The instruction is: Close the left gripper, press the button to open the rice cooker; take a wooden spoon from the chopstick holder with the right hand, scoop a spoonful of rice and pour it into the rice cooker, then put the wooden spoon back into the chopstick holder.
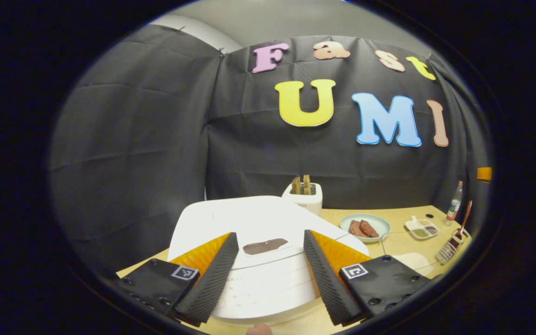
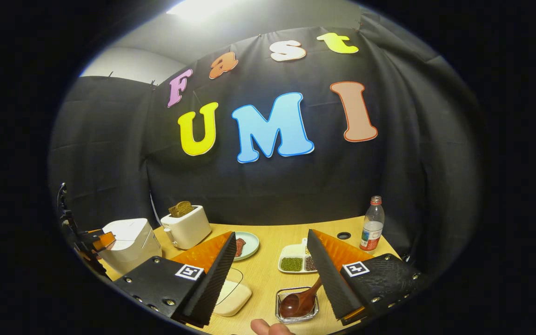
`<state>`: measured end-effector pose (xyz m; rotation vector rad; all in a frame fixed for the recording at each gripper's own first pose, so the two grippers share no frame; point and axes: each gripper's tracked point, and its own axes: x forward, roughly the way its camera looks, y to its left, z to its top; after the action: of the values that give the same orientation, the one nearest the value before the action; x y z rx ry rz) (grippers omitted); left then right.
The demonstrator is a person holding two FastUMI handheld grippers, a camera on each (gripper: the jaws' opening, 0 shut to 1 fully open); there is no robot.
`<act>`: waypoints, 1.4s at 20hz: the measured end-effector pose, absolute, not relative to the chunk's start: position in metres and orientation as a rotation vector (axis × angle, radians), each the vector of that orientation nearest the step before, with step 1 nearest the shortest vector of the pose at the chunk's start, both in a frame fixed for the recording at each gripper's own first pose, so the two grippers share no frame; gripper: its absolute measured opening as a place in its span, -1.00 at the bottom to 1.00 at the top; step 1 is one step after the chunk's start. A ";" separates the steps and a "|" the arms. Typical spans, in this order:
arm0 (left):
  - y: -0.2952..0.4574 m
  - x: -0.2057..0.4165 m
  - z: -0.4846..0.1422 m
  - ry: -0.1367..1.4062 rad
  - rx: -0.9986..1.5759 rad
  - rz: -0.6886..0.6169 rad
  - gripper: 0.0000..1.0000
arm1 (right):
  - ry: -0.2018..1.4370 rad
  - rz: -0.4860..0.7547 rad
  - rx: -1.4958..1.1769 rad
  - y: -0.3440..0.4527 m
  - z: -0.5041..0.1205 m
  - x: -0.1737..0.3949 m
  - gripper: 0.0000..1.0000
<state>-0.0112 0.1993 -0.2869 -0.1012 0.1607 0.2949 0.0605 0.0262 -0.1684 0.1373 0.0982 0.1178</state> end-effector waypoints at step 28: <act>0.054 0.047 -0.082 -0.110 -0.085 0.007 0.95 | 0.056 0.074 0.048 0.015 -0.096 0.109 0.86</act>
<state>0.0475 0.0542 -0.0815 -0.0848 -0.1100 0.0068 0.1093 0.0145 -0.0958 0.0478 0.0565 0.0737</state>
